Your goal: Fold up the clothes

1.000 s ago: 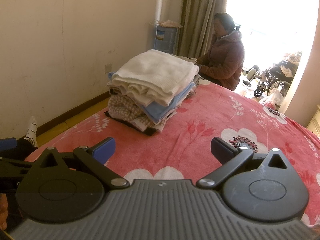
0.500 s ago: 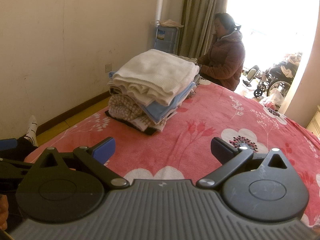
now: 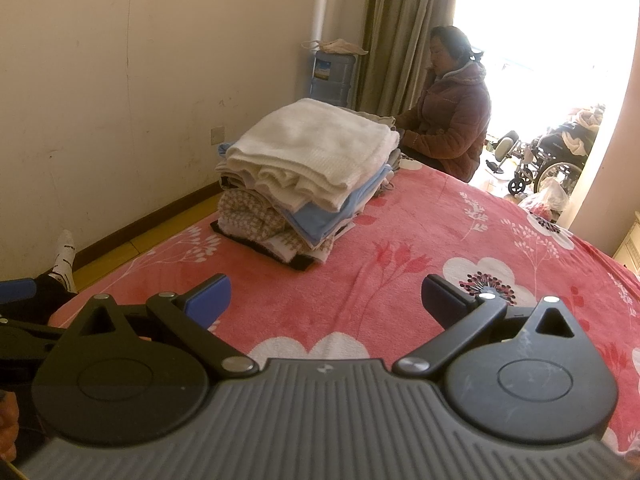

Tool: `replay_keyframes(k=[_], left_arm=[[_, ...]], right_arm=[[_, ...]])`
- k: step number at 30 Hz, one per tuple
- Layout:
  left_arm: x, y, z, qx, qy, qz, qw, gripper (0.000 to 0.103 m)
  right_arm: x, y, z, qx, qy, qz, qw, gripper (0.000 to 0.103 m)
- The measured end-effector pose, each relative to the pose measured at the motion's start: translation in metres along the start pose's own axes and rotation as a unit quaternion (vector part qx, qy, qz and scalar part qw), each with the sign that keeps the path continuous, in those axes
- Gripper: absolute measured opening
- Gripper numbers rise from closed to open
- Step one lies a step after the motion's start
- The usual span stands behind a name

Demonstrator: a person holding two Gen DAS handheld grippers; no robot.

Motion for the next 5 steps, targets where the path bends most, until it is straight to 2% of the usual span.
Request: replay_keyframes(k=[5], left_arm=[[0.0000, 0.0002, -0.0015, -0.002, 0.000, 0.000, 1.0000, 0.103]], right_arm=[[-0.0003, 0.0002, 0.0000, 0.000, 0.001, 0.000, 1.000, 0.102]])
Point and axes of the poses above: each gripper's, at about its wrist camera, not at the fingertips, and z roughly against the way its jaws point, x to its right, y to its top, the point moved 1 cm from there along -z, roughly the way its jaws point, and after that the axes turned 10 degrees about z, right-handed, at the moved point
